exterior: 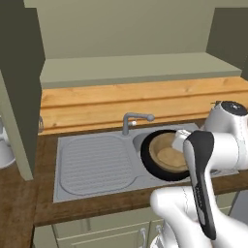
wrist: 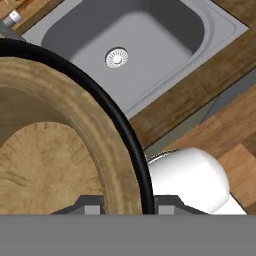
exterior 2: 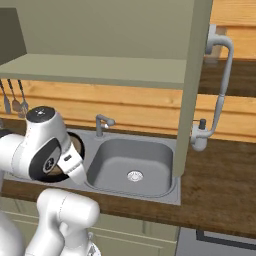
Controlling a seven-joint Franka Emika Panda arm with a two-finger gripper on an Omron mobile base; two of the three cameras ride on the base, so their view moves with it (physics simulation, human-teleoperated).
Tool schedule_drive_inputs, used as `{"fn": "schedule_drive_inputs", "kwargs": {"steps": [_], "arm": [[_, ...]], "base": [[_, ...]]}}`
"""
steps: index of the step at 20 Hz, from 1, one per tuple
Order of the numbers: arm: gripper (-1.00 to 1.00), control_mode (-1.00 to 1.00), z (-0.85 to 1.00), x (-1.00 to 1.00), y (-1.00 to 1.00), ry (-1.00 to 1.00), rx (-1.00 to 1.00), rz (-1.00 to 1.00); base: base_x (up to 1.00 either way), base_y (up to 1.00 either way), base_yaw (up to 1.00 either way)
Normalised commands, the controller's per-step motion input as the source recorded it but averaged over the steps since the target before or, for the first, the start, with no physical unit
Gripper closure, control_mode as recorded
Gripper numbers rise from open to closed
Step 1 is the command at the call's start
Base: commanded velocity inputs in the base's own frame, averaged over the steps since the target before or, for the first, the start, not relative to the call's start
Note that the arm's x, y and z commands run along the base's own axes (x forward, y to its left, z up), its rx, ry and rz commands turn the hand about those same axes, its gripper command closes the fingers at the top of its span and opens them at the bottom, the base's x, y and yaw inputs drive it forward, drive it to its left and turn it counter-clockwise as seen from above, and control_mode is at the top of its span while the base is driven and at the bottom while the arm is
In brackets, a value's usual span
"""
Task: Pick up the bowls on the counter and stack them on top of one another in the open cabinet. Place the smaller bowl on top of the larger bowl.
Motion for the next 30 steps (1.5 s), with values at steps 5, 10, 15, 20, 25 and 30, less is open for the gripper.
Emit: {"fn": "schedule_drive_inputs", "kwargs": {"steps": [5, 10, 15, 20, 25, 30], "arm": [[1.0, -1.0, 0.68, -0.28, 0.07, -0.39, -0.16, 0.0], [1.0, -1.0, 0.99, -0.01, 0.06, -0.22, -0.03, 0.0], [1.0, -1.0, 1.0, 0.11, 0.0, 0.0, 0.01, -0.03], [1.0, -1.0, 0.96, 0.15, 0.0, -0.01, 0.02, 0.0], [1.0, -1.0, 0.49, 0.66, 0.0, 0.01, 0.0, -0.02], [1.0, -1.0, 0.02, 1.0, 0.18, 0.15, -0.02, -0.1]], "base": [[0.0, 0.0, 0.0], [0.0, 0.0, 0.0], [0.0, 0.0, 0.0], [0.0, 0.0, 0.0], [0.0, 0.0, 0.0], [0.0, 0.0, 0.0]]}}
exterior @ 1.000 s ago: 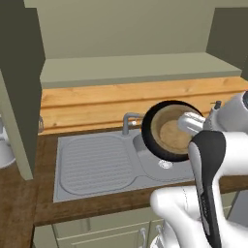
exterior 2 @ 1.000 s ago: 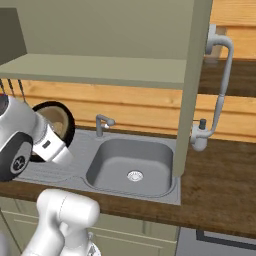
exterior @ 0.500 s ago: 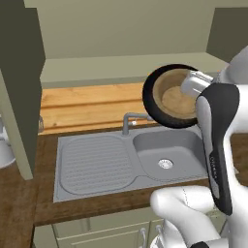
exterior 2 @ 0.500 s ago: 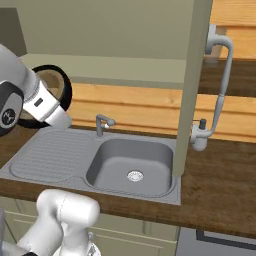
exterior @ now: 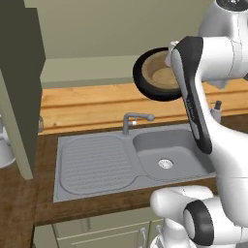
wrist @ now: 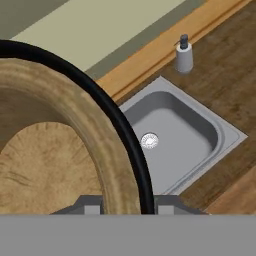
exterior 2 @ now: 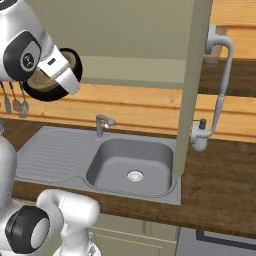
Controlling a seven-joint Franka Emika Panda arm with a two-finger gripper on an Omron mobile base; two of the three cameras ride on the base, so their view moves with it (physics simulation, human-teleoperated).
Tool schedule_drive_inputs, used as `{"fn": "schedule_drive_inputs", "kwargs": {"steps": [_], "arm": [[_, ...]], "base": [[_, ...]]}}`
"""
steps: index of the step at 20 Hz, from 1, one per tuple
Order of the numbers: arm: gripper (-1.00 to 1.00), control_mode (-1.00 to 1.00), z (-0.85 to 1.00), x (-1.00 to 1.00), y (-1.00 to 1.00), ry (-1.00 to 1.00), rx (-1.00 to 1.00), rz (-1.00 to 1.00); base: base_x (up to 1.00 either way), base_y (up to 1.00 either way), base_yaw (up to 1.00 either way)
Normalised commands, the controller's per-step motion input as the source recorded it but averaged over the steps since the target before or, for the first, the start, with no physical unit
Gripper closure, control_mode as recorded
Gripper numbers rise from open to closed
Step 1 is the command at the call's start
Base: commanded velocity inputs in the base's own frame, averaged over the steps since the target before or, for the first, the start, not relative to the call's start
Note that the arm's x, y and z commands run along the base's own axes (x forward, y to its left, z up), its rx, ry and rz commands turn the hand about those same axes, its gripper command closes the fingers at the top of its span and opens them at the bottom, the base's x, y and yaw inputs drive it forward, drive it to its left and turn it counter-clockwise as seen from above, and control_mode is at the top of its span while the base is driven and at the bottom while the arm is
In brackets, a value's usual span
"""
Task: Pick up the bowls on the counter and stack them on top of one another in the open cabinet. Place the smaller bowl on top of the larger bowl.
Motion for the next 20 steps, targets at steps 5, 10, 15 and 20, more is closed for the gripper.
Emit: {"fn": "schedule_drive_inputs", "kwargs": {"steps": [5, 10, 15, 20], "arm": [[1.0, -1.0, 0.0, 0.63, 0.11, -0.03, 0.0, -0.08], [1.0, -1.0, 0.03, 0.07, 0.01, -0.13, 0.01, -0.01], [1.0, -1.0, 0.0, 0.58, 0.0, -0.02, 0.0, -0.03], [1.0, -1.0, -0.01, 0.97, 0.0, 0.0, 0.0, -0.01]], "base": [[0.0, 0.0, 0.0], [0.0, 0.0, 0.0], [0.0, 0.0, 0.0], [0.0, 0.0, 0.0]]}}
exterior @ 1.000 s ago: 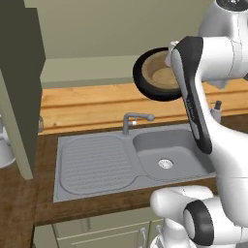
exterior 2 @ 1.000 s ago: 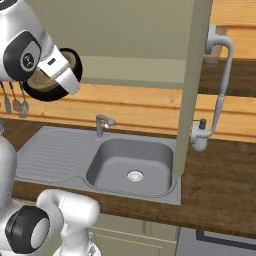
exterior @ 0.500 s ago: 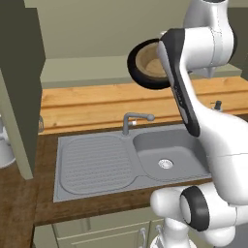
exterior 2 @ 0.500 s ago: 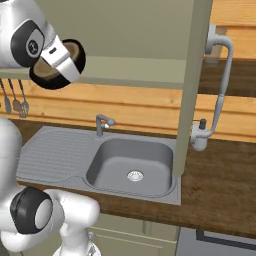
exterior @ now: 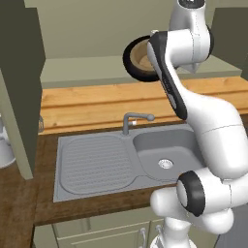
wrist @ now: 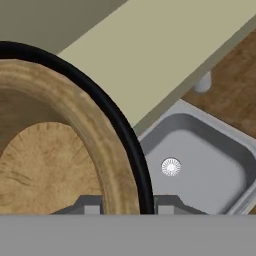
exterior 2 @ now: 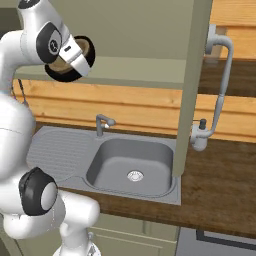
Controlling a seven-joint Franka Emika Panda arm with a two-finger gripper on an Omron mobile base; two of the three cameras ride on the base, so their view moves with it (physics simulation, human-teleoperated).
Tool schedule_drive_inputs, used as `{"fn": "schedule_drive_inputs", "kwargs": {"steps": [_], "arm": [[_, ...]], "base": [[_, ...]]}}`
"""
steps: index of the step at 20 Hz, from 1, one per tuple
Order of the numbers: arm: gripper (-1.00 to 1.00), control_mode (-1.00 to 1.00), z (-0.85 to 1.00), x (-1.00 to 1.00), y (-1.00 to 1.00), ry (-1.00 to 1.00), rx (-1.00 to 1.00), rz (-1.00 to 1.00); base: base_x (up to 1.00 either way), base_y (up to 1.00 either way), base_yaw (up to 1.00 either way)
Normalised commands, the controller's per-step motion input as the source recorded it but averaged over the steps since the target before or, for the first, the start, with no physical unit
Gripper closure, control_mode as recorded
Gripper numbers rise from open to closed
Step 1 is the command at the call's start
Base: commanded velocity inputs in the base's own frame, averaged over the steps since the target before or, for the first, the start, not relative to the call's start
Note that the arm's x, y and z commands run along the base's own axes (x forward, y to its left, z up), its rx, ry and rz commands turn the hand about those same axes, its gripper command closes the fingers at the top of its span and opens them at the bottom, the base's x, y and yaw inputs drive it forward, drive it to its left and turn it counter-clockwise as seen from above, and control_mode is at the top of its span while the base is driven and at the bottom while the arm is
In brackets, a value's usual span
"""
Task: Pick up the bowls on the counter and stack them on top of one another in the open cabinet. Place the smaller bowl on top of the larger bowl.
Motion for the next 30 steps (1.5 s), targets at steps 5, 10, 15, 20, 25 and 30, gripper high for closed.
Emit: {"fn": "schedule_drive_inputs", "kwargs": {"steps": [5, 10, 15, 20, 25, 30], "arm": [[1.0, -1.0, -0.03, 0.58, 0.0, 0.0, 0.0, 0.0], [1.0, -1.0, -0.12, 0.46, 0.0, 0.0, 0.0, -0.01], [1.0, -1.0, -0.05, 0.39, 0.0, 0.0, 0.0, -0.02], [1.0, -1.0, 0.0, 0.2, 0.0, 0.0, 0.0, -0.02], [1.0, -1.0, 0.01, 0.19, 0.0, 0.0, 0.0, -0.05], [1.0, -1.0, -0.21, 0.22, 0.0, -0.03, 0.0, -0.04]], "base": [[0.0, 0.0, 0.0], [0.0, 0.0, 0.0], [0.0, 0.0, 0.0], [0.0, 0.0, 0.0], [0.0, 0.0, 0.0], [0.0, 0.0, 0.0]]}}
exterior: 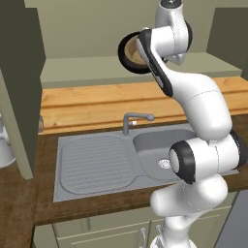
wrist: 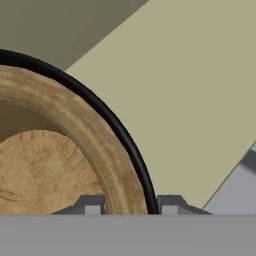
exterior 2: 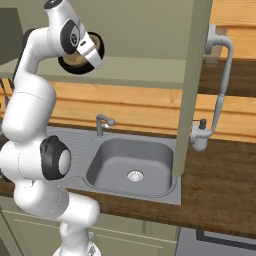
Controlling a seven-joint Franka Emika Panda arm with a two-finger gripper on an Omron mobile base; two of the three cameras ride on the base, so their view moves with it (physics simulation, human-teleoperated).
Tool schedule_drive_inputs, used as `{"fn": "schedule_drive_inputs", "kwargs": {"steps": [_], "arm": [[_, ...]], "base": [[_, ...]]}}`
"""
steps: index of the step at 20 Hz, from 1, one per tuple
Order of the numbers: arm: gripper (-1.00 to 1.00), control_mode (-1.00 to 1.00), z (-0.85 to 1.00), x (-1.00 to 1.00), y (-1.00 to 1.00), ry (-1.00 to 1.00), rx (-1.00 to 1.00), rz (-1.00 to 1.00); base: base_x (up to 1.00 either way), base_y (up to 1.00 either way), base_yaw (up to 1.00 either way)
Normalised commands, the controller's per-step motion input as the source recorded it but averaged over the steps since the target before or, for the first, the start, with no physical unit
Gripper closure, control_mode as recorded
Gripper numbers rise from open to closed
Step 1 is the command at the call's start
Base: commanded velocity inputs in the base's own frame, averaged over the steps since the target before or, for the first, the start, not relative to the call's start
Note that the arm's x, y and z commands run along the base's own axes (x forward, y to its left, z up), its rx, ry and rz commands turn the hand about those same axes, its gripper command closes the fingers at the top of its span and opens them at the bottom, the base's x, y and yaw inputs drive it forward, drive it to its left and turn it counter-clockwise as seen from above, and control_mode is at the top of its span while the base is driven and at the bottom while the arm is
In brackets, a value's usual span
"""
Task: Pick up the bowls on the counter and stack them on top of one another in the open cabinet. Place the smaller bowl on top of the larger bowl.
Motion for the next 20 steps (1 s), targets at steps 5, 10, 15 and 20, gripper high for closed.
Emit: {"fn": "schedule_drive_inputs", "kwargs": {"steps": [5, 10, 15, 20], "arm": [[1.0, -1.0, -0.22, 0.08, 0.0, -0.01, 0.0, -0.03], [1.0, -1.0, -0.06, 0.02, 0.0, -0.01, 0.0, -0.01], [-1.0, -1.0, 0.0, 0.0, 0.0, 0.0, 0.0, 0.0], [-1.0, -1.0, 0.0, 0.0, 0.0, 0.0, 0.0, 0.0]], "base": [[0.0, 0.0, 0.0], [0.0, 0.0, 0.0], [0.0, 0.0, 0.0], [0.0, 0.0, 0.0]]}}
